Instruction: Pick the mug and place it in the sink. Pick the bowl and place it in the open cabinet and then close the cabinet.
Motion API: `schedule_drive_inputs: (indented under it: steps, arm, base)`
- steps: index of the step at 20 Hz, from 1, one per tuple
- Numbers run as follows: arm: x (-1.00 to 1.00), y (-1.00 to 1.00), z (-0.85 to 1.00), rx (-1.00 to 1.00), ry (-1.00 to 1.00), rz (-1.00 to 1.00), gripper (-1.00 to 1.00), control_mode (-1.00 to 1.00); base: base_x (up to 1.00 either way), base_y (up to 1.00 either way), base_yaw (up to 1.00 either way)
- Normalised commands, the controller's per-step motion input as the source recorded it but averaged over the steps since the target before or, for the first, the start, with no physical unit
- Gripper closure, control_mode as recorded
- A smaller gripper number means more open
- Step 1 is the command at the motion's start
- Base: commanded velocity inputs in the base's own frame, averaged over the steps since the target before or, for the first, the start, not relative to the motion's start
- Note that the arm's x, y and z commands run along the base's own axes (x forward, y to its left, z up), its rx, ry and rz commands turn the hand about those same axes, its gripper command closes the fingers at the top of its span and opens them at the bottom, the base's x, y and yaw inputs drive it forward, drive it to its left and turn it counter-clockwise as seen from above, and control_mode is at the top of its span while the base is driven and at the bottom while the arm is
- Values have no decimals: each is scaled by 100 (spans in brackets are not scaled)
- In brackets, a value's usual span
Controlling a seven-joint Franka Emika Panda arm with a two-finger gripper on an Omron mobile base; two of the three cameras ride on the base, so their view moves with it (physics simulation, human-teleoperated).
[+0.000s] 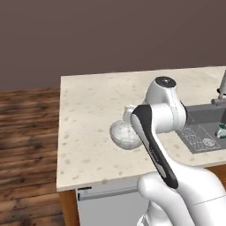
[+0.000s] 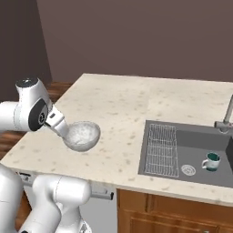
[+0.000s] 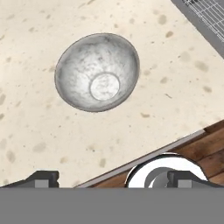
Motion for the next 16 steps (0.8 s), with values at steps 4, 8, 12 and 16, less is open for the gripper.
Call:
schedule_drive_inputs:
  steps: [4, 8, 12, 16]
  arm:
    - [0, 0, 0, 0, 0, 0, -100, 100]
    - [0, 0, 0, 0, 0, 0, -100, 100]
    - [0, 0, 0, 0, 0, 0, -100, 100]
    - [0, 0, 0, 0, 0, 0, -100, 100]
  base:
    - [2, 17, 0]
    - [26, -27, 0]
    - [28, 17, -4]
    - [65, 55, -8]
